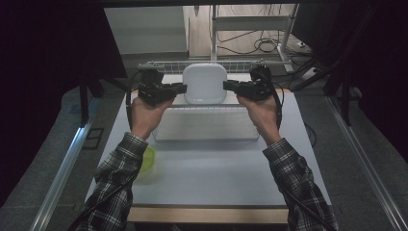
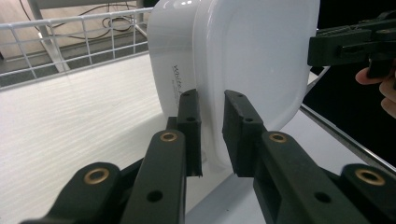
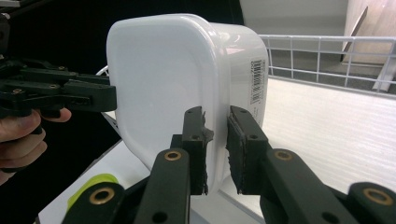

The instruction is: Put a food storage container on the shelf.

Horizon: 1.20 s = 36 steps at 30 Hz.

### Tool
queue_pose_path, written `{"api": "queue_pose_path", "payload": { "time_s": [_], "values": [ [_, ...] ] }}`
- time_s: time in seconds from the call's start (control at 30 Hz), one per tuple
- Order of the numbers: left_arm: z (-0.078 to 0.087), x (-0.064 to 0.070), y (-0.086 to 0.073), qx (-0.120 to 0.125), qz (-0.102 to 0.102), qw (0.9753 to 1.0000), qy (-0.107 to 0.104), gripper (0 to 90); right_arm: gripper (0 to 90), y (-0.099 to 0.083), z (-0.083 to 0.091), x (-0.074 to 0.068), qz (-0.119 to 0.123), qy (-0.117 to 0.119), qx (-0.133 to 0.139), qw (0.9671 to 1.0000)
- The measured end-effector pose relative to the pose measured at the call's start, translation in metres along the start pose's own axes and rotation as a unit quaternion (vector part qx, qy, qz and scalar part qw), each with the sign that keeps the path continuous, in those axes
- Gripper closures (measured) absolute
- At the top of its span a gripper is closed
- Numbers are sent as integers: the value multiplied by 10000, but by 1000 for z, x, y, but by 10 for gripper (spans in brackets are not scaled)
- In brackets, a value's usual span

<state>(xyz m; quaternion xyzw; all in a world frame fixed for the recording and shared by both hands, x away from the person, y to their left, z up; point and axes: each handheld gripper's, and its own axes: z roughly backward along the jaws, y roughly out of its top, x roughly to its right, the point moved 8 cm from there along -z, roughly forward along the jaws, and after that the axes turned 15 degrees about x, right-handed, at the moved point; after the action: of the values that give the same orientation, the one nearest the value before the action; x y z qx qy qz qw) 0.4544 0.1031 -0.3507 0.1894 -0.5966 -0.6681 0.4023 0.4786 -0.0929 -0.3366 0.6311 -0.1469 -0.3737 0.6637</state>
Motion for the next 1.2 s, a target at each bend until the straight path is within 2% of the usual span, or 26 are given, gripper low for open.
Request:
{"api": "queue_pose_path", "payload": {
  "time_s": [0.1,0.17,0.3,0.57,0.77,0.8,0.93,1.07,1.2],
  "values": [
    [-1,0,0,48,-22,10000,-20,767,767,0,-1,2,-50,-8,-3,10000],
    [-2,1,0,65,-133,9999,25,749,756,0,-2,2,-72,-14,-16,10000],
    [-4,2,1,112,-197,9997,48,687,696,1,-4,1,-67,5,-13,10000],
    [-12,0,4,203,-420,9988,172,583,645,3,-13,1,137,-111,-21,9998],
    [-18,-3,5,153,-523,9981,281,540,634,3,-18,5,183,-183,-48,9997],
    [-21,-4,4,59,-653,9971,383,529,617,2,-19,5,198,-191,-82,9996],
    [-23,-6,6,33,-696,9966,450,492,600,-2,-23,6,346,-263,-143,9990],
    [-26,-9,7,7,-792,9952,577,459,564,-1,-24,7,265,-262,-133,9992],
    [-28,-11,8,21,-753,9956,561,451,553,-1,-25,8,232,-266,-146,9993]
  ]
}}
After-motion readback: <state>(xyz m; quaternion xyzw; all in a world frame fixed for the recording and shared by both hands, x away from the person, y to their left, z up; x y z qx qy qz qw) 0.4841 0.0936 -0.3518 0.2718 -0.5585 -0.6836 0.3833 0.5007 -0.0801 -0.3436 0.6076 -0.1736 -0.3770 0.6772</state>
